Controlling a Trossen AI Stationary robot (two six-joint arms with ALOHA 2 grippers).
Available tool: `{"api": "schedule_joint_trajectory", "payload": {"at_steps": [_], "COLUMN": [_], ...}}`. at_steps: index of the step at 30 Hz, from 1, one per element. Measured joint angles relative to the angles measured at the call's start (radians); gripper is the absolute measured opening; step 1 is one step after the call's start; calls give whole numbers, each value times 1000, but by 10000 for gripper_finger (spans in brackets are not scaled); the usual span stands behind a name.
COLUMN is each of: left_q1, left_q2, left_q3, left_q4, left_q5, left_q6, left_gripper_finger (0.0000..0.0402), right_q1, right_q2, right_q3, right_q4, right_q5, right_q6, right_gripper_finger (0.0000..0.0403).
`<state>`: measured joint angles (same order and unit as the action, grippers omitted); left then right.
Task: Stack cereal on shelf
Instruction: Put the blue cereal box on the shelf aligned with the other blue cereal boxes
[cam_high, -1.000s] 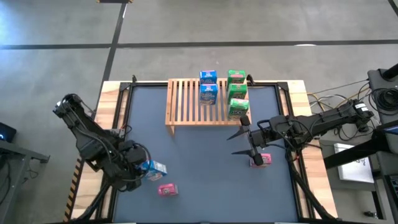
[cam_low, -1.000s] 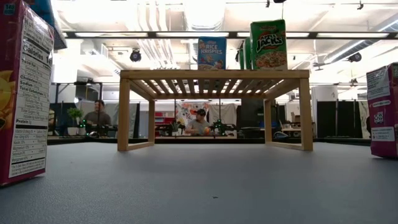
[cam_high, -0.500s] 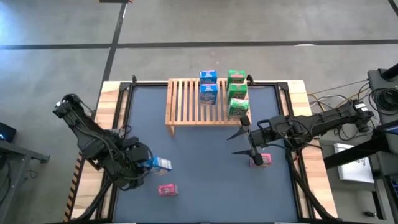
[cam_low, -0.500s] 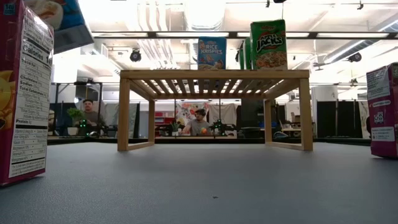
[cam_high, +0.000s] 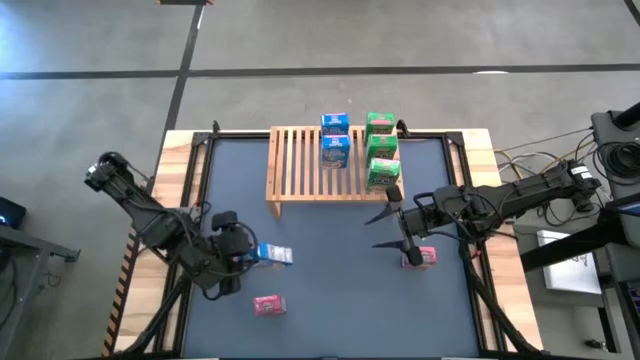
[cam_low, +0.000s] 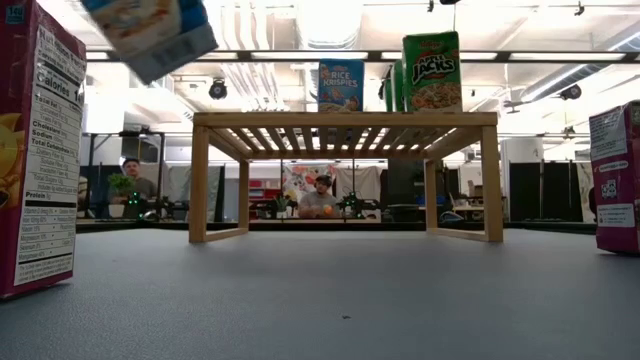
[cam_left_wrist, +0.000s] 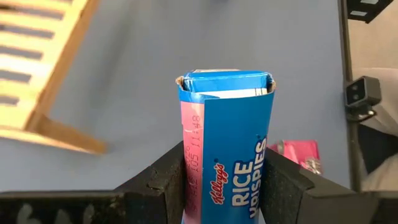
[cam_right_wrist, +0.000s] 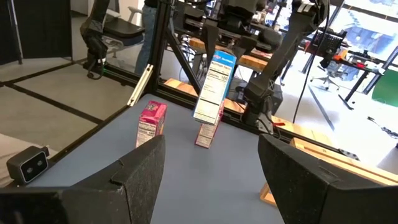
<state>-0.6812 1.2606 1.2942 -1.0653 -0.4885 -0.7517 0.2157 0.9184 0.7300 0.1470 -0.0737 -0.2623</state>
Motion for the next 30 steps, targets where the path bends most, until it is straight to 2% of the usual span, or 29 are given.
{"api": "schedule_joint_trajectory", "payload": {"at_steps": [11,17,25,30], "left_q1": [185,272,402,487], "left_q2": [0,-2,-2,-2], "left_q3": [31,53,71,71], "left_q4": [126,134,191,276], "left_q5": [0,5,79,166], "left_q6": [383,507,638,717], "left_gripper_finger": [141,141,141,141], "right_q1": [0,0,0,0], "right_q2": [-1,-1,-1,-1], "right_q3": [22,43,43,44], "right_q4": [-1,-15,-27,-54], "right_q5": [33,33,34,35], "right_q6": [12,16,17,18], "right_gripper_finger": [247,247,247,247]}}
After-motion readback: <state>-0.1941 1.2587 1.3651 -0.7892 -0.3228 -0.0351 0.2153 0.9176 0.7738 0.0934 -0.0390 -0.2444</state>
